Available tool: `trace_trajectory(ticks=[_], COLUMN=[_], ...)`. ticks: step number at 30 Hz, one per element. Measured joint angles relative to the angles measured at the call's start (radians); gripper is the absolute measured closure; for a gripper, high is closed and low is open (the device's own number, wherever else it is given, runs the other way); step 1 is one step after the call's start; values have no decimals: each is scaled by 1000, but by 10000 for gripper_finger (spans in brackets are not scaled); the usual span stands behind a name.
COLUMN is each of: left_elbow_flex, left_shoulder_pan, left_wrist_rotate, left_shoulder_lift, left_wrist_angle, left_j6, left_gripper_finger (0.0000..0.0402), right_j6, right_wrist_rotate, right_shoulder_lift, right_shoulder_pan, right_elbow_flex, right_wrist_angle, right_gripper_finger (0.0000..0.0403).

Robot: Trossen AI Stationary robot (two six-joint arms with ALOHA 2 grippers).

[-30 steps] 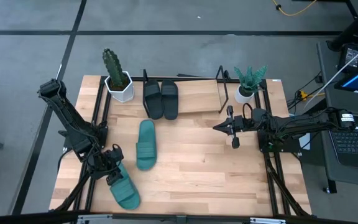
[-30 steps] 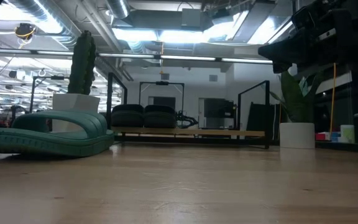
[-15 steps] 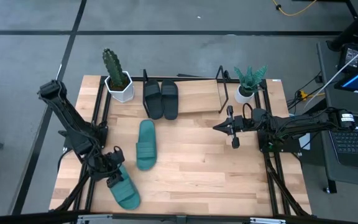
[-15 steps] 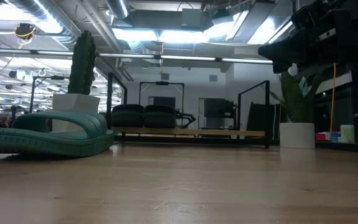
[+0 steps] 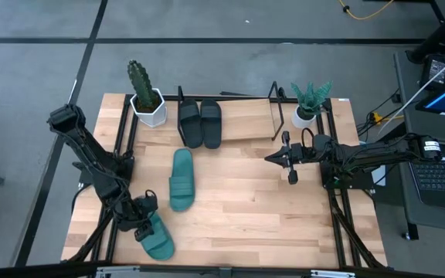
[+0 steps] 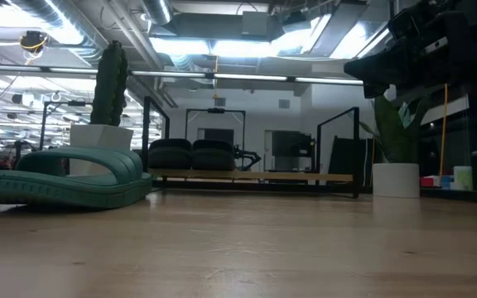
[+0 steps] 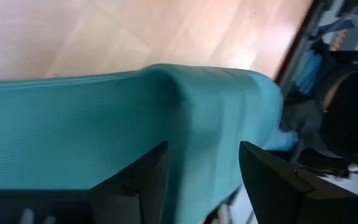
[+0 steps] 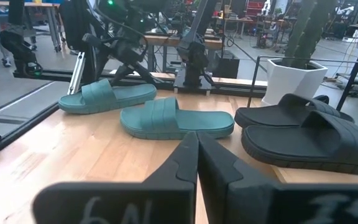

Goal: Pick and place slides into the shelf
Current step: Put the left green slide on the shelf

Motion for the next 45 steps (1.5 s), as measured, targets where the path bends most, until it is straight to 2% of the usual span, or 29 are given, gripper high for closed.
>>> trace_trajectory(ticks=[9,12,17,23,25,38,45], left_elbow_flex=[0,0,0,0,0,0,22], left_shoulder_pan=[1,1,1,1,1,18,51], left_wrist_rotate=[-4,-11,-12,11,19,34,13], left_shoulder_lift=[3,3,3,3,3,1,-9], left_wrist_angle=[27,23,13,15,17,46,110], left_j6=[4,4,-26,-28,-51,-192,-147], left_gripper_finger=[219,231,284,377,392,399,400], right_j6=[15,17,17,17,16,14,-9], right_wrist_rotate=[0,0,0,0,-1,-1,-2], right_shoulder_lift=[0,0,0,0,0,0,0], right_shoulder_pan=[0,0,0,0,0,0,0], right_elbow_flex=[0,0,0,0,0,0,0], right_wrist_angle=[-8,-25,-36,-36,-36,-36,-36], right_gripper_finger=[391,391,391,391,391,391,391])
